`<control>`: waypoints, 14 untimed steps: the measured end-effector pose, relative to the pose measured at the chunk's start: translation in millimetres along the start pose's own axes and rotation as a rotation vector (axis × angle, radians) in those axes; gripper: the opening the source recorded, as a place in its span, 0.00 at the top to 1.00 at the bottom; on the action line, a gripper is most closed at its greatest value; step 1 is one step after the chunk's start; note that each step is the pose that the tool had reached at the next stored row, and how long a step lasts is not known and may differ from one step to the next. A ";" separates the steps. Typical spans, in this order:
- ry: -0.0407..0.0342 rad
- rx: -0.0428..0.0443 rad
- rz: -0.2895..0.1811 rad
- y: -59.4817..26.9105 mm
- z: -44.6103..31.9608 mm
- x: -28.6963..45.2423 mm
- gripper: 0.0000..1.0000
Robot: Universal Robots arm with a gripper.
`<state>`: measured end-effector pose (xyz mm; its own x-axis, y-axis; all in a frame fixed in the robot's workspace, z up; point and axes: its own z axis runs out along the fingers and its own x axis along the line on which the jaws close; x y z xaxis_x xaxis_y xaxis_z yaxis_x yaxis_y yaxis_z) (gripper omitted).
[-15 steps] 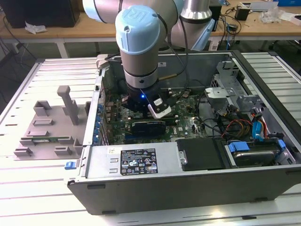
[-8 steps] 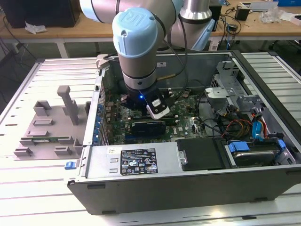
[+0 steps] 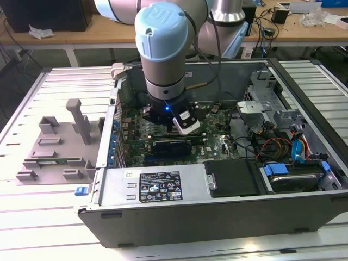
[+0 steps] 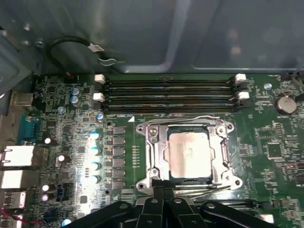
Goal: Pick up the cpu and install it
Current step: 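Install the second cpu locking lever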
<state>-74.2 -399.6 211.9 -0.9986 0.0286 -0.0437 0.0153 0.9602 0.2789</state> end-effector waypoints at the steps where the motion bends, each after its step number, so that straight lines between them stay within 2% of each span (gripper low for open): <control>1: 0.0010 0.0001 0.001 -1.8 -0.6 -1.3 0.89; 9: 0.0012 0.0006 0.010 -11.8 -3.2 -2.6 0.89; 14: -0.0085 0.0011 0.044 -12.6 -1.1 3.3 0.89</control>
<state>-77.8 -411.9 209.3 -0.9965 0.0731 -0.0396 0.0592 0.9583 0.2797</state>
